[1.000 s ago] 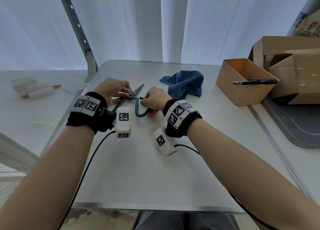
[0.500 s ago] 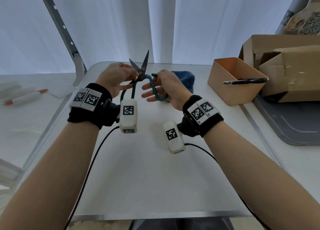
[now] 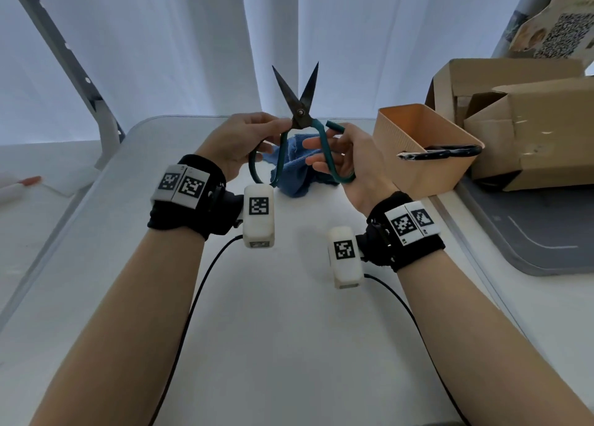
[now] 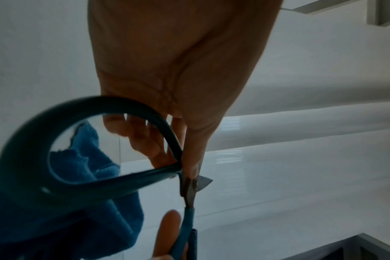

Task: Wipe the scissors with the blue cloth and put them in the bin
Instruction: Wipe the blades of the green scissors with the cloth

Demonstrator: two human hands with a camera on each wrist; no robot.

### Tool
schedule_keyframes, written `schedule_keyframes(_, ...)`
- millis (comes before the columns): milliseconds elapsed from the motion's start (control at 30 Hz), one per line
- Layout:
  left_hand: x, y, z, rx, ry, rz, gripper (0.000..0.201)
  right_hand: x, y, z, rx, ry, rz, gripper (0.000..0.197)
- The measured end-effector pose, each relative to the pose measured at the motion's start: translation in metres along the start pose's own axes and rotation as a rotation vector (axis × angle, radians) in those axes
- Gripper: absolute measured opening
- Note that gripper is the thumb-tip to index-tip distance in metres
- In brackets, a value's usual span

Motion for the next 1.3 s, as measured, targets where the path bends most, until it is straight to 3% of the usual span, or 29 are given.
schedule_keyframes(167, 0.009, 0.015, -0.008, 0.098, 0.023, 0.064, 0.020, -0.009, -0.011, -0.003, 0.000, 0.025, -0.046, 0.020)
schedule_keyframes(300, 0.012, 0.004, -0.013, 0.050, 0.022, 0.051, 0.029, -0.013, -0.014, -0.007, -0.006, 0.053, -0.109, 0.022)
schedule_keyframes(567, 0.008, -0.024, -0.008, -0.061, -0.024, 0.128, 0.038, -0.014, 0.007, -0.011, 0.126, 0.149, -0.175, 0.063)
schedule_keyframes(667, 0.006, -0.039, -0.008, -0.121, -0.023, 0.150, 0.042, -0.018, -0.004, -0.016, 0.016, 0.149, 0.037, 0.062)
schedule_keyframes(767, 0.004, -0.053, -0.005, -0.165, -0.021, 0.156, 0.040, -0.021, -0.022, -0.016, -0.087, 0.173, 0.398, 0.038)
schedule_keyframes(900, 0.000, -0.061, 0.000, -0.202, -0.023, 0.138, 0.036, -0.036, -0.021, -0.011, 0.054, 0.272, 0.764, 0.021)
schedule_keyframes(1000, -0.003, -0.059, 0.002, -0.207, -0.021, 0.125, 0.036, -0.042, -0.013, -0.012, 0.092, 0.262, 0.873, 0.018)
schedule_keyframes(1300, -0.008, -0.052, 0.005, -0.193, -0.017, 0.104, 0.033, -0.040, -0.013, -0.031, 0.014, 0.203, 1.044, 0.012)
Point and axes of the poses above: each hand's wrist, its own z-axis away from the middle knuckle, its own y-axis out of the palm, x = y × z, the point moved 10 cm from there along -z, towards the middle knuckle, and after that the axes turned 8 degrees about -z, right-handed, at the moved point
